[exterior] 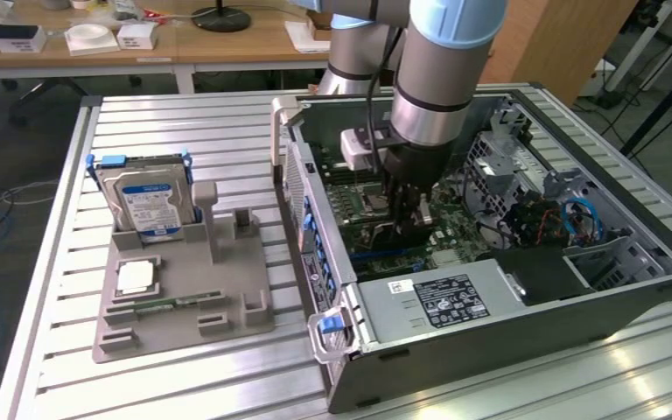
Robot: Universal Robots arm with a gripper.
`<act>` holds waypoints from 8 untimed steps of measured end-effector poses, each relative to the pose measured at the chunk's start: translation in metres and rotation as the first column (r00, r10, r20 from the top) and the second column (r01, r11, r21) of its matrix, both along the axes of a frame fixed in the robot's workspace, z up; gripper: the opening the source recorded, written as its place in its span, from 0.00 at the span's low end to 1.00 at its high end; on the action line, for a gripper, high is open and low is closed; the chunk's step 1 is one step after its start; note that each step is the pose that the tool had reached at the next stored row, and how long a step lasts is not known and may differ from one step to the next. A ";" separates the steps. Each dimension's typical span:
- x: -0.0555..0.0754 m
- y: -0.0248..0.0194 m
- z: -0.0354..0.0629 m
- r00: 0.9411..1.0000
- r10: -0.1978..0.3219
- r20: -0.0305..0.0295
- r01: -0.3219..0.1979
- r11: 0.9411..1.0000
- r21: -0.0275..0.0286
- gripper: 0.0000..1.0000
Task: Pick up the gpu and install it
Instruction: 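Insert the gpu into the slot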
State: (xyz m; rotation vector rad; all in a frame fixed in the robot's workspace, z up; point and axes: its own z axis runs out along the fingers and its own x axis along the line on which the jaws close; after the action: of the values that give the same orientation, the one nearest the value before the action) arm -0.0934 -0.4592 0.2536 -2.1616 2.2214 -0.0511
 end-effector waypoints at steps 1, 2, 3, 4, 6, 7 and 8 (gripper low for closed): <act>0.000 0.0000 -0.0004 1.000 0.000 0.000 0.000 1.000 -0.001 0.26; 0.000 -0.0001 -0.0009 1.000 0.000 0.000 0.000 1.000 -0.001 0.26; 0.000 -0.0001 -0.0014 1.000 0.000 -0.001 0.000 1.000 -0.001 0.26; 0.000 -0.0001 -0.0017 1.000 0.000 0.000 0.000 1.000 -0.001 0.26; 0.000 0.0001 -0.0021 1.000 0.000 0.000 0.000 1.000 0.000 0.26; 0.000 0.0001 -0.0021 1.000 0.000 0.000 0.000 1.000 0.000 0.26; 0.000 0.0002 -0.0021 1.000 0.000 0.000 0.000 1.000 0.000 0.26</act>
State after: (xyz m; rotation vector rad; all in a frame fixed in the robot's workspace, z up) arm -0.0937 -0.4590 0.2515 -2.1617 2.2215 -0.0512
